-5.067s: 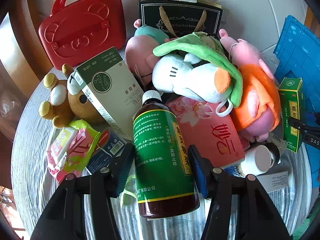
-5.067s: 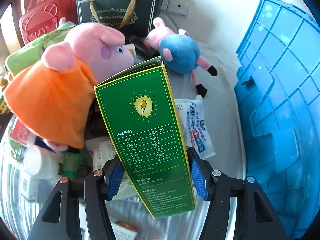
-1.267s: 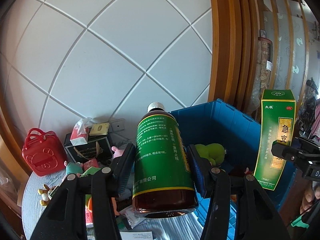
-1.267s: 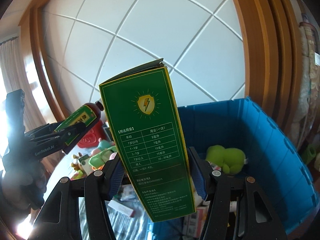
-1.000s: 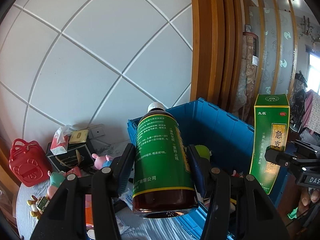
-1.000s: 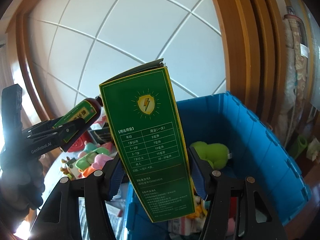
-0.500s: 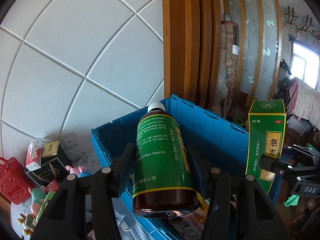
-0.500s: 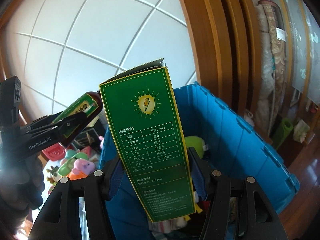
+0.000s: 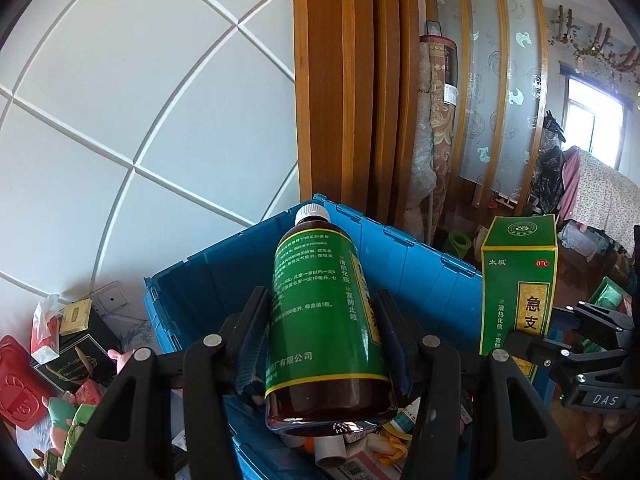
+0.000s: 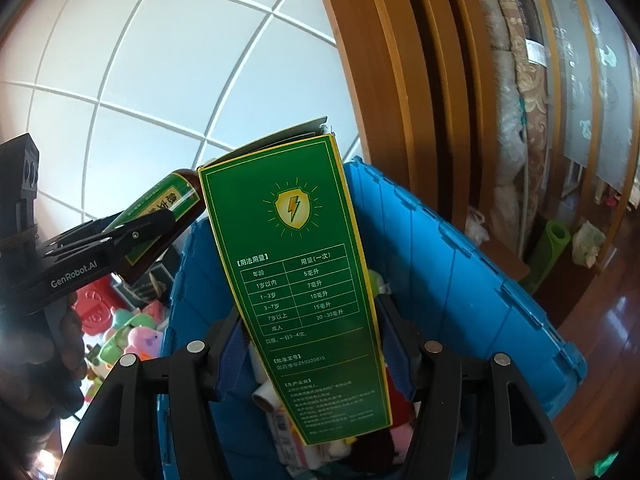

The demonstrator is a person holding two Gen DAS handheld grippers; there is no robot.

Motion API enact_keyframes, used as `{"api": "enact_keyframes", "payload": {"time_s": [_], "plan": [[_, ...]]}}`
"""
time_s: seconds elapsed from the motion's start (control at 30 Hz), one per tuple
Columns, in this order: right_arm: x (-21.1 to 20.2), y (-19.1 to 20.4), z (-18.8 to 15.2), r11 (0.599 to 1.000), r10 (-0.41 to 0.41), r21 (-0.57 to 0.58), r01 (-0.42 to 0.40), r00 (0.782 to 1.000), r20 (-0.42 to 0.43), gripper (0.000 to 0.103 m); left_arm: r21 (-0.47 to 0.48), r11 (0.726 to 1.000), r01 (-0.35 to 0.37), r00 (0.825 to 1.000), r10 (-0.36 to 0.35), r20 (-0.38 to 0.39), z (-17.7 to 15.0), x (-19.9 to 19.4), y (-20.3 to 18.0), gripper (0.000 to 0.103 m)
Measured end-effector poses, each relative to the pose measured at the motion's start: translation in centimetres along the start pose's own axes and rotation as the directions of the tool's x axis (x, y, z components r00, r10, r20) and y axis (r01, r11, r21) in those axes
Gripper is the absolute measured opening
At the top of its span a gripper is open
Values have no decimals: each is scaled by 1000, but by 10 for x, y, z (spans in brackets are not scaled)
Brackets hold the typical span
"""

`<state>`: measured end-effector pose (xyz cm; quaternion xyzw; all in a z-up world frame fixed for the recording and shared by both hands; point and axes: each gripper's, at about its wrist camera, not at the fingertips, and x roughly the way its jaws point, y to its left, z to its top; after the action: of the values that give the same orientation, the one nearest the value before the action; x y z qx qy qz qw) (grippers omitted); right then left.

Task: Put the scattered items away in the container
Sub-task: 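Open both tools to drop the syrup bottle and green box into the crate, then move both tools back toward the pile on the table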

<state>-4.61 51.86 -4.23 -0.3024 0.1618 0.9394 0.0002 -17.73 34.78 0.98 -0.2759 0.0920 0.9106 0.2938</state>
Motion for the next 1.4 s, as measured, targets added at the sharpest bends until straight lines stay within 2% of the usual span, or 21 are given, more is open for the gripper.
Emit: {"api": "enact_keyframes", "payload": {"time_s": [0.07, 0.1, 0.13, 0.17, 0.23, 0.33, 0.53, 0.97, 1.33, 1.4], "plan": [[1, 2, 1, 1000, -1, -4, 1, 1000, 4, 61, -34, 999, 1, 1000, -1, 5, 1, -1, 5, 53], [2, 2, 2, 1000, -3, -5, 3, 1000, 10, 71, -46, 999, -6, 1000, 6, -4, 1, 0, 8, 56], [2, 2, 3, 1000, -4, -2, 4, 1000, 17, 101, -54, 998, -29, 999, 28, -18, 2, 1, 10, 80], [2, 2, 4, 1000, -7, 1, 7, 1000, 24, 100, -62, 996, -61, 998, 60, -22, 3, 1, 13, 103], [4, 0, 5, 1000, -6, 0, 6, 1000, 29, 103, -60, 990, -127, 992, 126, -27, 3, -2, 18, 103], [3, 2, 5, 1000, 3, -9, -3, 1000, 29, 103, -58, 980, -188, 982, 185, -46, 1, -8, 26, 103], [2, 22, 3, 998, 43, -39, -42, 999, 15, 103, -73, 958, -277, 959, 272, -77, -16, -24, 47, 103], [0, 93, -13, 988, 98, -122, -99, 995, -15, 103, -122, 933, -340, 938, 326, -119, -64, -73, 93, 103], [5, 168, -39, 969, 142, -195, -153, 987, -69, 103, -195, 919, -342, 933, 309, -185, -129, -114, 144, 103], [8, 182, -45, 965, 150, -206, -164, 985, -84, 103, -214, 909, -358, 927, 319, -197, -141, -123, 158, 103]]}}
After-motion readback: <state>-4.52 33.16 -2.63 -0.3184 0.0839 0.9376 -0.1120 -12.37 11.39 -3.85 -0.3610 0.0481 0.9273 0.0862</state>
